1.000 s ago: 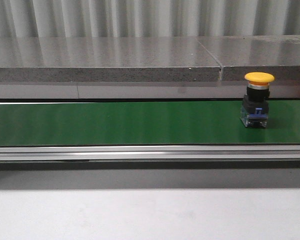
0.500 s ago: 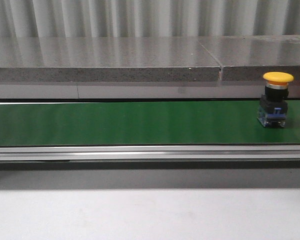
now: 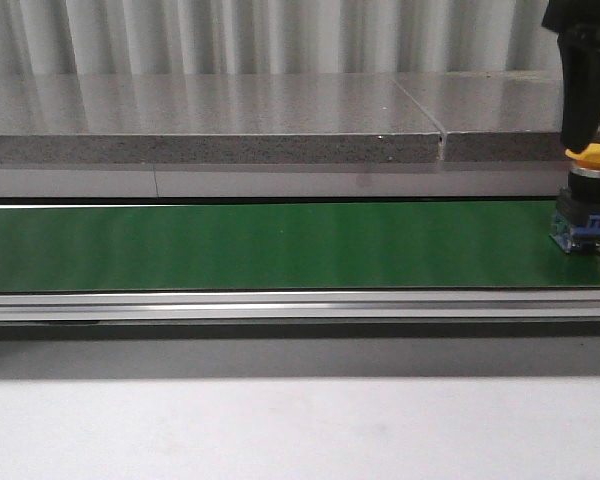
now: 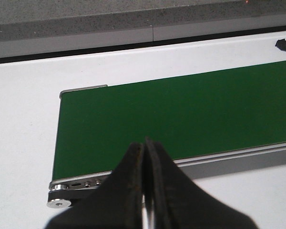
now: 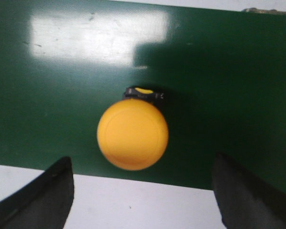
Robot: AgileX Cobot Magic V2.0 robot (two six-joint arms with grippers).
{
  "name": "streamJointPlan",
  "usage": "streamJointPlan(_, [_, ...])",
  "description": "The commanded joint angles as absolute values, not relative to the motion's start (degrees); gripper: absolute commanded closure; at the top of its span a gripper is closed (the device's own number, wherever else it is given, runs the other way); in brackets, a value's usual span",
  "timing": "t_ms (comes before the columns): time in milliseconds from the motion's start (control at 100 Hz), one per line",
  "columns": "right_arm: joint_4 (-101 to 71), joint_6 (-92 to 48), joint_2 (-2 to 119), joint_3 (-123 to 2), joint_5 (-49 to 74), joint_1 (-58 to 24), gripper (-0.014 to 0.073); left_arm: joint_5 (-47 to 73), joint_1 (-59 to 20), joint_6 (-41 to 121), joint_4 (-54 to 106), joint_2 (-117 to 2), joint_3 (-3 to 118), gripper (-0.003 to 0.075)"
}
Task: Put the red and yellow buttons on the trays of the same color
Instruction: 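Move the right gripper to the yellow button at the belt end and grasp, then carry the yellow button into the yellow tray and open the right gripper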
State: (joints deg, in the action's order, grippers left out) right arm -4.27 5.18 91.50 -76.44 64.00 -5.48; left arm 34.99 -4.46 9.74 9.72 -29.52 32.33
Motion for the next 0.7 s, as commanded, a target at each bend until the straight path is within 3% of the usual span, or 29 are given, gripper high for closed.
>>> streamJointPlan(0, [-2.42, 5.72, 91.33, -78.26, 62.21, -5.63, 0.0002, 30.82, -4.87, 9.78, 10.68, -29.73, 33.90, 0.0740])
streamJointPlan(120, [-1.59, 5.72, 93.44, -78.26, 61.84, -5.57, 0.0056, 30.82, -4.87, 9.78, 10.68, -29.73, 33.90, 0.0740])
streamJointPlan(290, [-1.45, 5.72, 94.28, -78.26, 60.44, -5.52, 0.0305, 30.82, -4.87, 9.78, 10.68, -29.73, 33.90, 0.0740])
streamJointPlan(360, [-1.45, 5.72, 94.28, -78.26, 60.14, -5.52, 0.0370, 30.82, -4.87, 9.78, 10.68, -29.73, 33.90, 0.0740])
streamJointPlan(690, [-1.45, 6.00, 91.74, -78.26, 60.60, -4.93, 0.0395, 30.82, -4.87, 9.78, 10.68, -29.73, 33.90, 0.0740])
